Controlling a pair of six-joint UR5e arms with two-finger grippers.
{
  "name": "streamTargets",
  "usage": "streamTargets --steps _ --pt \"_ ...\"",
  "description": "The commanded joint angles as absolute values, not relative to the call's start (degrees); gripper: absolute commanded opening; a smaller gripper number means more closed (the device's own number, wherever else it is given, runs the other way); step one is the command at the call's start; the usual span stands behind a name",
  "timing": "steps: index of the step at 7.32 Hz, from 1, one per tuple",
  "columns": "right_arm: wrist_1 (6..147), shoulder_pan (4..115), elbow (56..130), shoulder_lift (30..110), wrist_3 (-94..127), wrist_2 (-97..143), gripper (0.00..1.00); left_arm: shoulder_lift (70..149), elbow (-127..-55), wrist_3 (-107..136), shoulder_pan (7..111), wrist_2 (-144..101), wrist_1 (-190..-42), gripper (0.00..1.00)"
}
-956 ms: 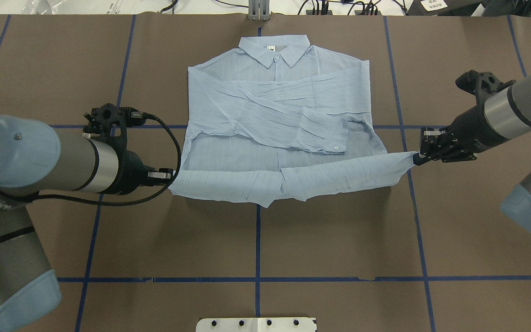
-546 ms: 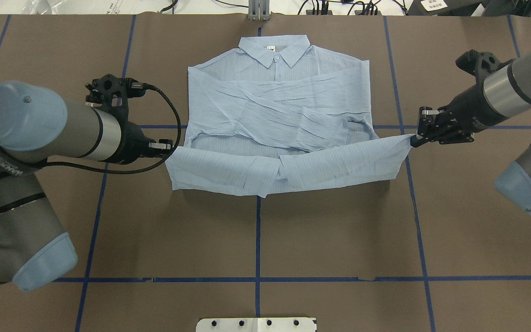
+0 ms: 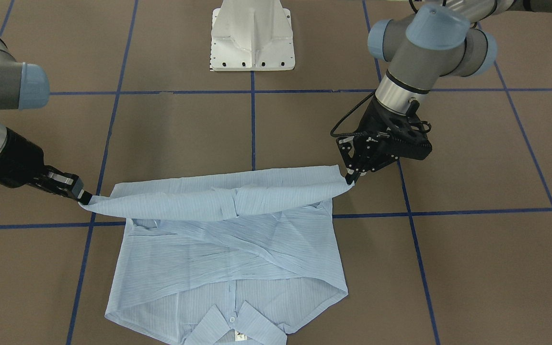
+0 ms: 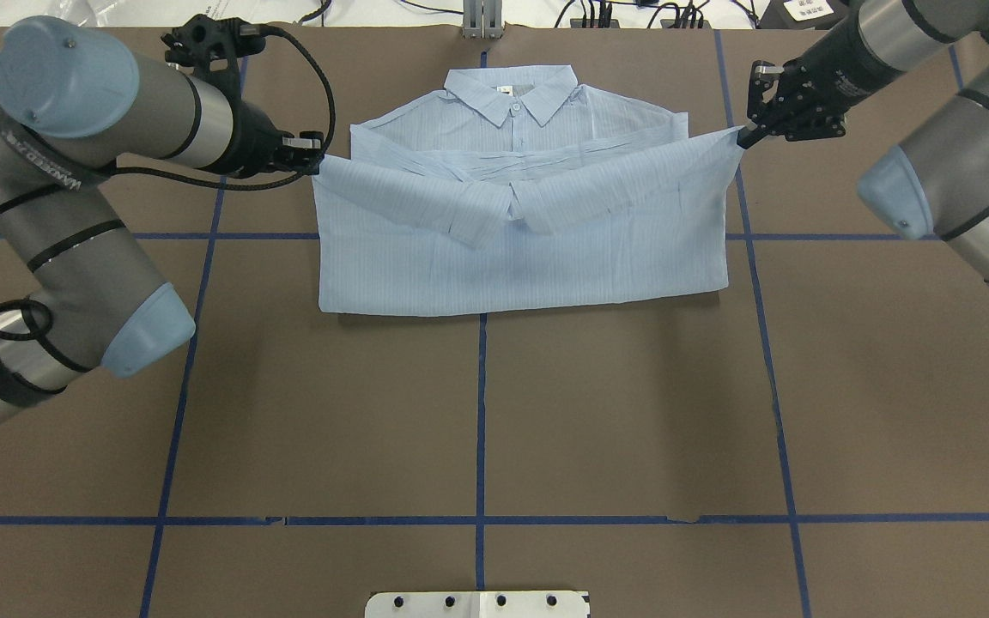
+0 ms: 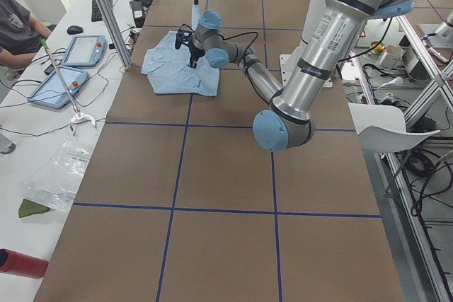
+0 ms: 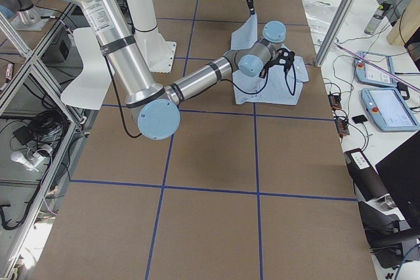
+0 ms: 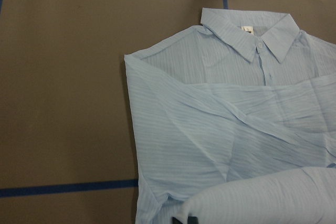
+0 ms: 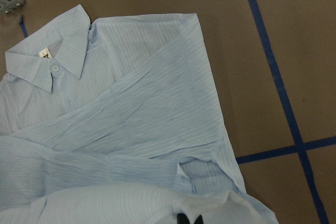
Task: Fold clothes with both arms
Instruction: 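Lift the hem with both grippers and carry it toward the collar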
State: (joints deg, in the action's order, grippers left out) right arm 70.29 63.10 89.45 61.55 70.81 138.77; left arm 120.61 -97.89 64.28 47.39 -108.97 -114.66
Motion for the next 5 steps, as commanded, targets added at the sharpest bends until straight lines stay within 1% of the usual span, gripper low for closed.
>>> streamTargets --steps 1,3,4,5 --pt "70.2 64.2 80.6 55.7 70.4 138.8 0.00 125.1 -88.7 64.3 50.1 -109.9 -119.6 0.00" --pt "69.9 64.1 75.1 54.2 66.9 138.4 0.00 126.7 -81.2 64.5 51.1 -111.2 -126.3 0.00" --pt "70.0 63.7 71.2 51.1 66.9 138.4 0.00 128.3 -77.0 64.5 51.2 -111.2 -129.0 0.00" --pt "69.9 63.6 67.3 48.5 66.7 138.2 0.00 129.0 -74.6 64.5 51.3 -111.2 -130.6 0.00"
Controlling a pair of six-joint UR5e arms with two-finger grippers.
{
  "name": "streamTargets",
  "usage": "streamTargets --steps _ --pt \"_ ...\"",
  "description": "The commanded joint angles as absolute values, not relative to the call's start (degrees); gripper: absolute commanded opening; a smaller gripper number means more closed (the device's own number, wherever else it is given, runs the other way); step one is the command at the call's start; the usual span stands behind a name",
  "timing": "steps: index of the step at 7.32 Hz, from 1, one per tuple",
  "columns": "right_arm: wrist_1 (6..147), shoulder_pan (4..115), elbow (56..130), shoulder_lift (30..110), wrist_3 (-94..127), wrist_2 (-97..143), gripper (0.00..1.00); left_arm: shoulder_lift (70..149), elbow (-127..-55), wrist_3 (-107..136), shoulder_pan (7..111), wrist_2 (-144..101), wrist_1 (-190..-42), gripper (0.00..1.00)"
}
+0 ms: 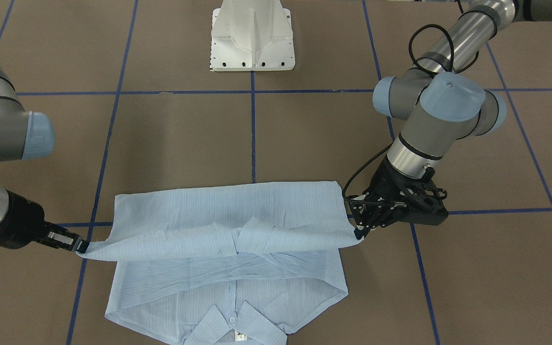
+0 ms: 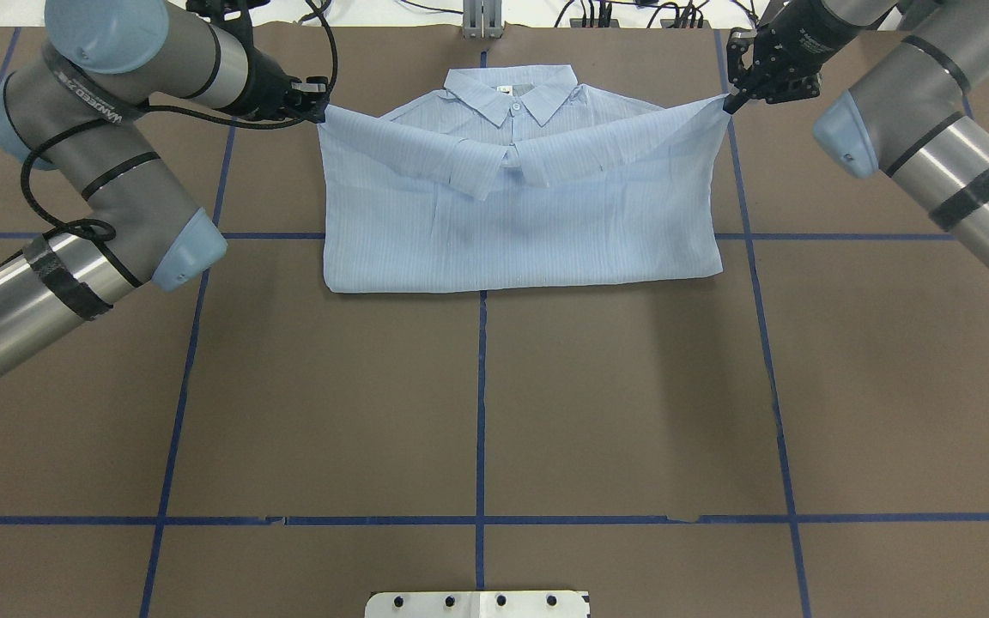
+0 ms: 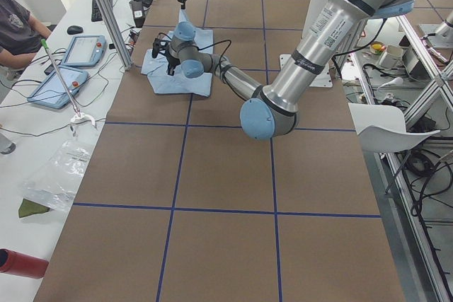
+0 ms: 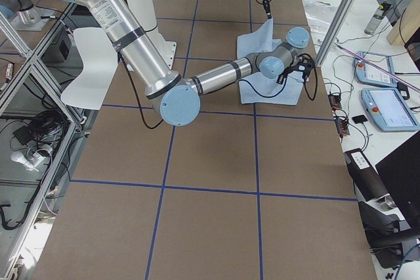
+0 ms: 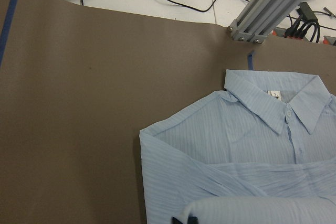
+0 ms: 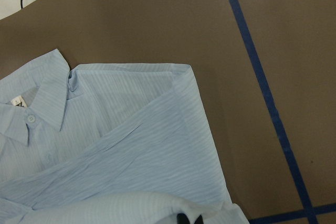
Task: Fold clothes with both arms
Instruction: 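Lay the hem down just below the collar and open both grippers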
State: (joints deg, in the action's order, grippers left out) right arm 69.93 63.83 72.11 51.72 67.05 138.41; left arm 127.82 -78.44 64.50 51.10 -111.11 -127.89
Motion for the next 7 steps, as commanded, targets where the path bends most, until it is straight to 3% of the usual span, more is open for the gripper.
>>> streamTargets --steps 1,4,7 --pt "69.8 63.3 63.8 45.6 66.5 137.4 0.00 129.1 -73.1 64.5 51.5 -111.2 -132.3 0.00" --pt "69.8 61.7 59.7 43.4 66.4 133.3 0.00 130.4 -66.1 64.5 51.5 -111.1 -137.7 0.00" --pt "69.7 61.8 59.3 43.2 66.4 132.3 0.00 132.3 -64.3 64.8 51.5 -111.1 -138.5 0.00"
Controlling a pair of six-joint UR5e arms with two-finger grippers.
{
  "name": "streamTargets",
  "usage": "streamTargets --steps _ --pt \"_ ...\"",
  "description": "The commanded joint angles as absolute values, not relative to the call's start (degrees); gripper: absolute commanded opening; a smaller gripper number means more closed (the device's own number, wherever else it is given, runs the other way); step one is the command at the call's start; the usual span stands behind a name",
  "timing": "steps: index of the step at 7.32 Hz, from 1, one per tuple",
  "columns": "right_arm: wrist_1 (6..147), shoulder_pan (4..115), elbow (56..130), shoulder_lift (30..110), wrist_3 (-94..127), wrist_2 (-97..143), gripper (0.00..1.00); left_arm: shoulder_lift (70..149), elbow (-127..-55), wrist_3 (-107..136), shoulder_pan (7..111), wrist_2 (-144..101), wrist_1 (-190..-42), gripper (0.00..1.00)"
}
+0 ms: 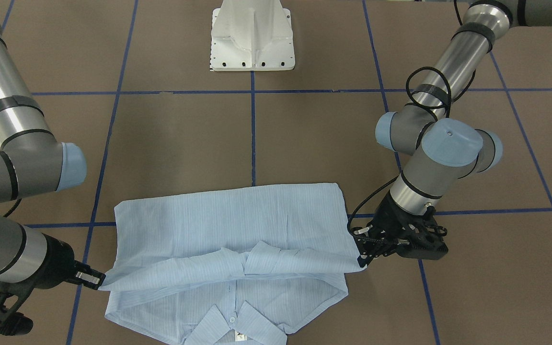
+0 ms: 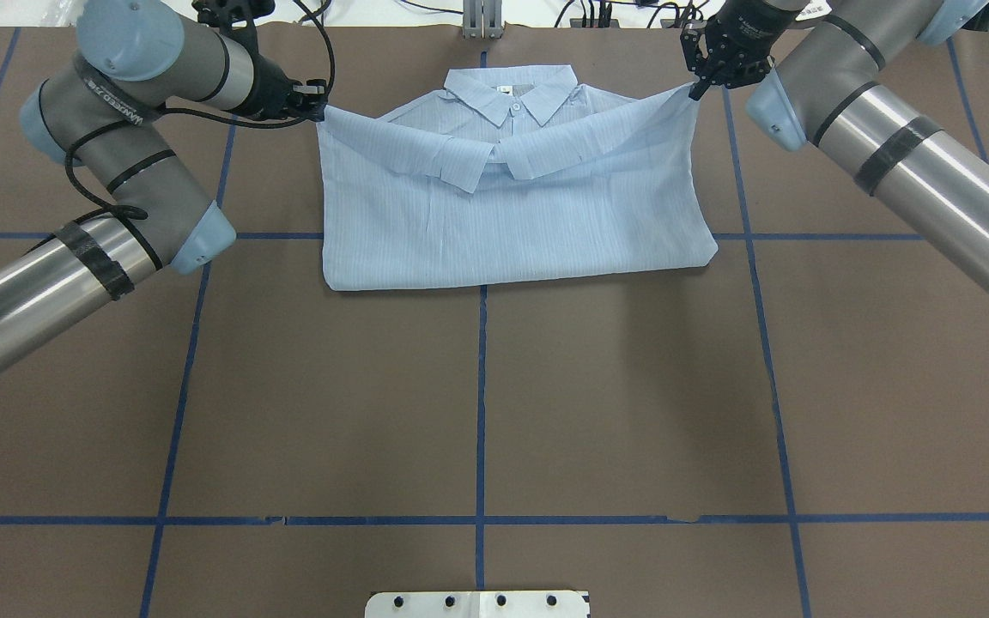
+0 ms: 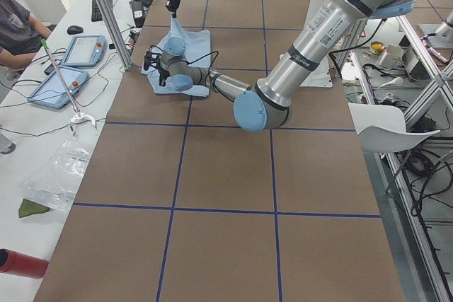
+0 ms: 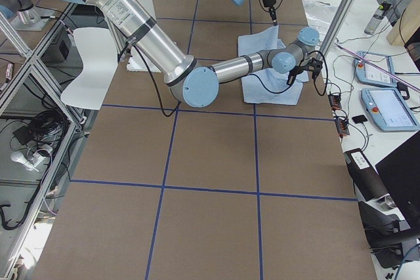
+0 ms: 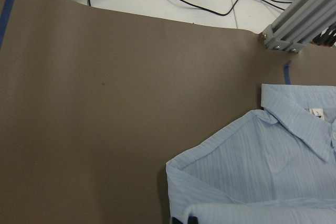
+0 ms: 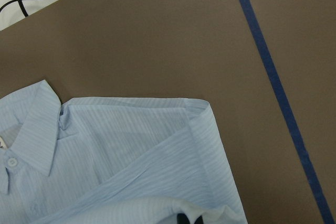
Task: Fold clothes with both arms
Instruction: 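Lay the hem down just below the collar and open both grippers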
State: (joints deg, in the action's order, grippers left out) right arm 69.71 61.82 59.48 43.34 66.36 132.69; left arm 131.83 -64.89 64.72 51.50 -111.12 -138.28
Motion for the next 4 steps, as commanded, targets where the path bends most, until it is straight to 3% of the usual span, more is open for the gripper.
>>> streamTargets --steps 1,3,4 --pt "69.7 61.8 59.3 43.1 66.4 132.3 0.00 132.3 -64.3 64.7 51.5 -111.0 -138.5 0.00" --pt "69.5 61.7 59.4 42.5 66.4 132.0 0.00 132.2 -64.3 64.7 51.5 -111.0 -138.3 0.00" --pt "69.5 61.2 59.4 42.5 66.4 130.3 0.00 132.2 -64.3 64.9 51.5 -110.9 -138.3 0.20"
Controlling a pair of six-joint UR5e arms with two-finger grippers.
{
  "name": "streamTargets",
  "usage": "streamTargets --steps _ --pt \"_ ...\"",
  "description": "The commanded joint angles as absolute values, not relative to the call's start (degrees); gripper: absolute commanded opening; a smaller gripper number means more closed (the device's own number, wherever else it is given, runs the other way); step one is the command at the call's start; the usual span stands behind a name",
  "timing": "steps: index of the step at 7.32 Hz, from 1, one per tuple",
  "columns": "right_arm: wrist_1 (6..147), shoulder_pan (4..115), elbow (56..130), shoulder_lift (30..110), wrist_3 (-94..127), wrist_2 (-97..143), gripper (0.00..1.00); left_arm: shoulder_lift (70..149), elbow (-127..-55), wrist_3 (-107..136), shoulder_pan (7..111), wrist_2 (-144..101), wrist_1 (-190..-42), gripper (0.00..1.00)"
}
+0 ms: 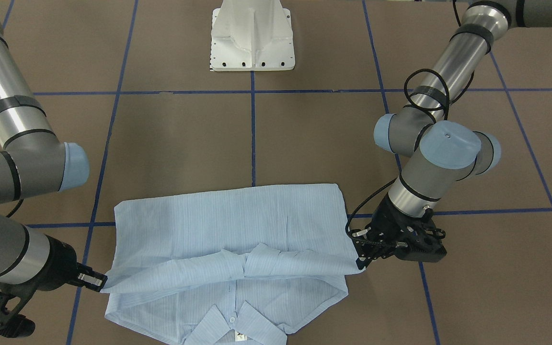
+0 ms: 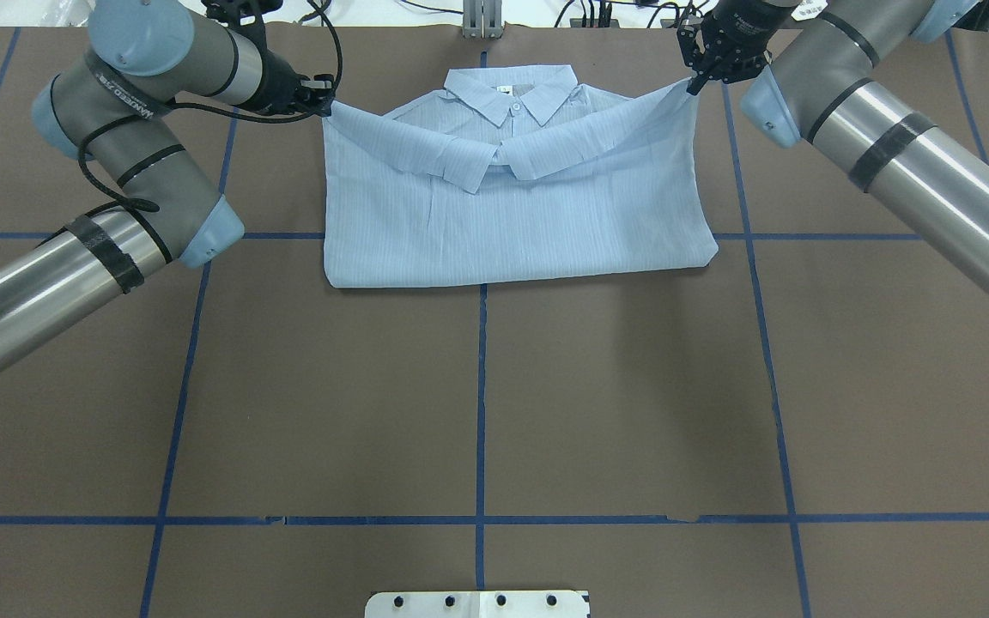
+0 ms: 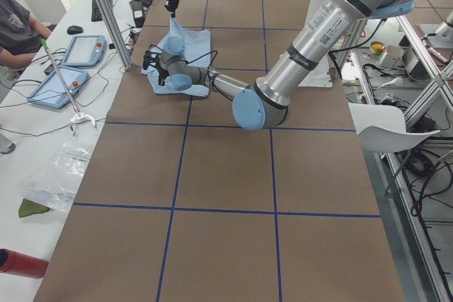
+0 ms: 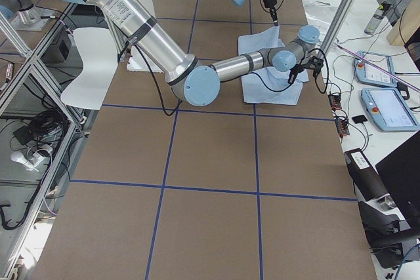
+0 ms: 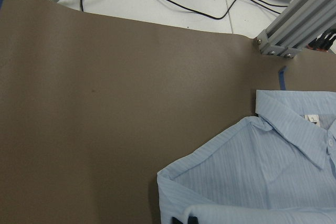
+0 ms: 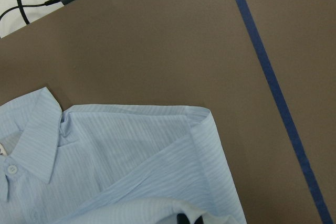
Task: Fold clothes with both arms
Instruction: 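Lay the hem down just below the collar and open both grippers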
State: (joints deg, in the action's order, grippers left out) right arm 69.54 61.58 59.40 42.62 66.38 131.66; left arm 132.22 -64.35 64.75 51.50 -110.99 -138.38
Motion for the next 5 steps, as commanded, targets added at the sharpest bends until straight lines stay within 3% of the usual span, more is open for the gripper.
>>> streamTargets --steps 1,2,5 --pt "69.5 60.5 59.5 42.6 66.4 128.0 0.81 132.3 -64.4 65.0 51.5 -110.7 -138.4 0.98" --pt "69.5 60.5 59.5 42.5 64.7 127.7 1.00 132.3 -64.5 65.9 51.5 -110.7 -138.5 1.00" --pt "69.4 60.3 61.0 44.2 60.1 128.1 1.00 132.5 -64.7 67.8 51.6 -110.7 -138.6 1.00"
